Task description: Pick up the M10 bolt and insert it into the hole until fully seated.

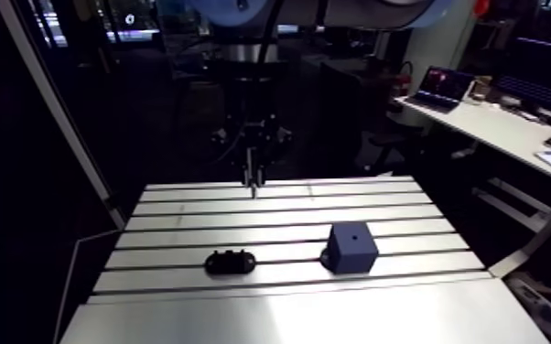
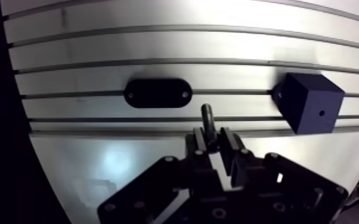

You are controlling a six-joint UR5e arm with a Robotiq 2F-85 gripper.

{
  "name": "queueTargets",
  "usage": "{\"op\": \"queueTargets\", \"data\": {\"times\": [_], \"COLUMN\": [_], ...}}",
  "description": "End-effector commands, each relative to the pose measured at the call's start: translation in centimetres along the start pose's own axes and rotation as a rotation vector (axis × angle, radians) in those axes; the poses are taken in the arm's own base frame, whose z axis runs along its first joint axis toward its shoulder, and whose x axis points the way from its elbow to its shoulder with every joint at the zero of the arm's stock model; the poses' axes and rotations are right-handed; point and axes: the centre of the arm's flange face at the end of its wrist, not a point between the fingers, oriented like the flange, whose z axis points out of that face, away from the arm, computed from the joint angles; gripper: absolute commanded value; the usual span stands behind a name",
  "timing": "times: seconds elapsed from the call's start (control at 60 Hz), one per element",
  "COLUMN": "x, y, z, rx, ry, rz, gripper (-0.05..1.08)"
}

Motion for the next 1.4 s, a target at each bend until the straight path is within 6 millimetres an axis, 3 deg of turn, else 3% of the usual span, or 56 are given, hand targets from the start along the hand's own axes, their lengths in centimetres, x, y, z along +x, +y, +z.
{"op": "queueTargets", "data": {"times": [0.017, 0.2, 0.217, 0.383, 1.1, 1.4], "x": [0.5, 0.8, 0.9, 1.1, 1.7, 1.7], "y": [4.3, 7.4, 8.5, 10.8, 17.3, 18.6], "z": [-0.5, -0.4, -0.1, -0.5, 1.9, 2.4], "rx": [0.019, 0.026, 0.032, 0.043, 0.017, 0.022], "ry": [-0.050, -0.075, -0.095, -0.113, -0.198, -0.207], "rz": [0.009, 0.035, 0.038, 0.055, 0.112, 0.113], "gripper": [1.08, 1.08, 1.08, 1.08, 1.08, 1.08]}}
